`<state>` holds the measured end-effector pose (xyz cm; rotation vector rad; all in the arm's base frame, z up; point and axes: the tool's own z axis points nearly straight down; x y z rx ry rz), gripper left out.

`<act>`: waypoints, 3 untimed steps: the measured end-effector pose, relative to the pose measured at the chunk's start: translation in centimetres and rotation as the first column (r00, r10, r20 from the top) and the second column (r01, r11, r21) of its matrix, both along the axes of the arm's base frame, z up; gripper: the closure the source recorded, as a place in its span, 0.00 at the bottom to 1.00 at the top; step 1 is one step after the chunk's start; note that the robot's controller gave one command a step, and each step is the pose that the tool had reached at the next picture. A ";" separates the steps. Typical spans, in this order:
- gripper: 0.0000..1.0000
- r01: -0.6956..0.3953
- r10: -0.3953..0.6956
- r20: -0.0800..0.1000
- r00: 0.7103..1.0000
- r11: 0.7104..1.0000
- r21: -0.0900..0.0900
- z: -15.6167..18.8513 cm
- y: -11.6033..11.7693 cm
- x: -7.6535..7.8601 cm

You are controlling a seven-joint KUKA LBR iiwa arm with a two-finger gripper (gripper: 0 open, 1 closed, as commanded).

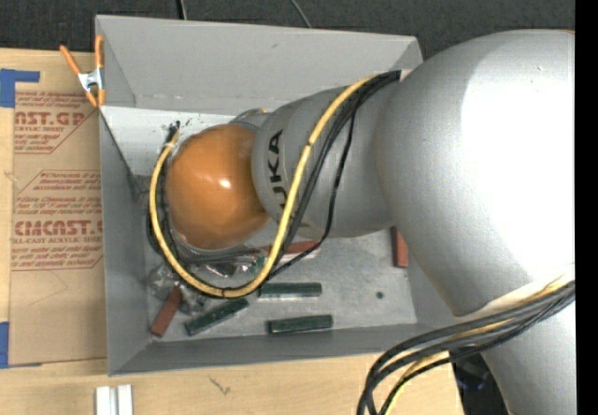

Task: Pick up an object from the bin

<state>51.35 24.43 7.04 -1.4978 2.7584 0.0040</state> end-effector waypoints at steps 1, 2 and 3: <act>1.00 0.000 0.000 0.000 1.000 1.000 0.000 0.0 0.0 0.0; 1.00 0.001 -0.001 -0.001 1.000 1.000 0.000 0.2 0.0 0.0; 1.00 0.001 -0.001 -0.006 1.000 1.000 -0.003 0.9 0.0 -0.2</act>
Offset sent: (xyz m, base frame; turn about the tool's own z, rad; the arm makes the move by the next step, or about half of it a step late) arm -0.0001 -0.0003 0.0107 0.0000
